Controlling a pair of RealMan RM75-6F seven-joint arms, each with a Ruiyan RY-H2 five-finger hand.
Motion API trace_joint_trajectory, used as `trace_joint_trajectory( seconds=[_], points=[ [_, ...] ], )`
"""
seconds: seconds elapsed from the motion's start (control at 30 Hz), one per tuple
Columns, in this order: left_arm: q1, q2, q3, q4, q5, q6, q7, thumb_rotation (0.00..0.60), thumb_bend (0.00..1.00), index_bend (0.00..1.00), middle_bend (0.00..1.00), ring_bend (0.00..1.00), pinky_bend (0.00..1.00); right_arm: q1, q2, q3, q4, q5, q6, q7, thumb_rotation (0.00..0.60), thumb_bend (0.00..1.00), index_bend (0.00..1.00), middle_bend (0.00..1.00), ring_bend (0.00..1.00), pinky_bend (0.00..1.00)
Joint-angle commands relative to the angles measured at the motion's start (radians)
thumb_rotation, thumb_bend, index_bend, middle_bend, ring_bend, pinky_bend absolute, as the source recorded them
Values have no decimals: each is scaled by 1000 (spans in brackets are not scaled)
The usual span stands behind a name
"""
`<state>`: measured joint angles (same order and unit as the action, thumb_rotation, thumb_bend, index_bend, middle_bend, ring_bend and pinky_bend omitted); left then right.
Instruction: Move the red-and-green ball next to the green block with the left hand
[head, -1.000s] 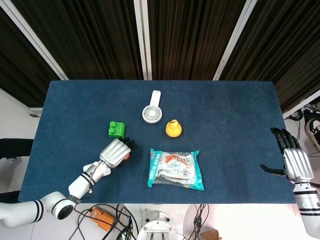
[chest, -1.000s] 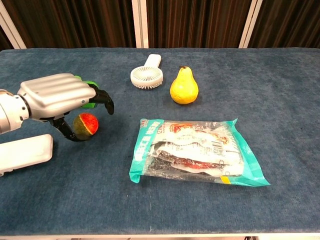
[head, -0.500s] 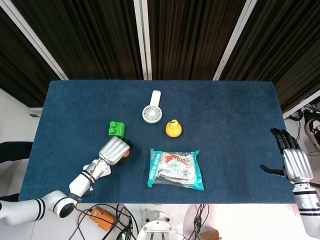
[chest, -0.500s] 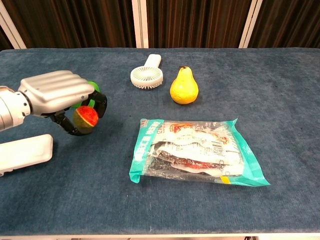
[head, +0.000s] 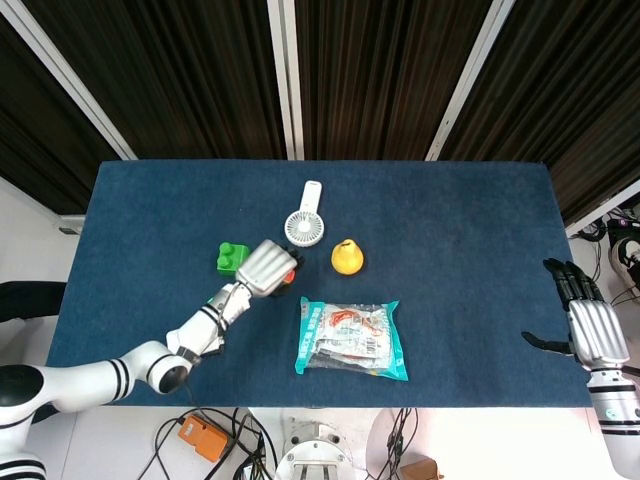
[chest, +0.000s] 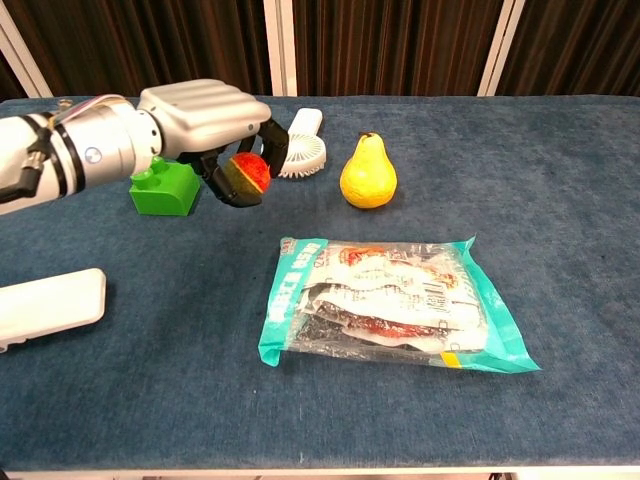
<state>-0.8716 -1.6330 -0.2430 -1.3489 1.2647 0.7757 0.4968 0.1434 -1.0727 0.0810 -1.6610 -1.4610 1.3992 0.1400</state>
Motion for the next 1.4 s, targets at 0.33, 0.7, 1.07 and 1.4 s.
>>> trace_joint_trajectory(
  seconds=[0.33, 0.7, 1.07, 1.4],
  points=[
    [-106, -76, -13, 130, -210, -70, 85, 600, 256, 452, 465, 458, 613, -19, -2, -7, 25, 0, 14, 28, 600, 135, 80, 140, 14, 157],
    [-140, -107, 25, 183, -315, -79, 106, 600, 148, 360, 387, 370, 530, -24, -4, -6, 32, 3, 14, 30, 600, 135, 80, 140, 14, 157],
    [-143, -84, 41, 139, -324, -17, 106, 600, 45, 253, 303, 306, 481, -21, -2, -2, 23, 2, 11, 20, 600, 135, 79, 140, 14, 157],
    [-24, 139, -1, -124, -289, 203, 28, 600, 31, 209, 251, 237, 379, -22, 6, 1, 25, -1, 14, 34, 600, 135, 80, 140, 14, 157]
  ],
)
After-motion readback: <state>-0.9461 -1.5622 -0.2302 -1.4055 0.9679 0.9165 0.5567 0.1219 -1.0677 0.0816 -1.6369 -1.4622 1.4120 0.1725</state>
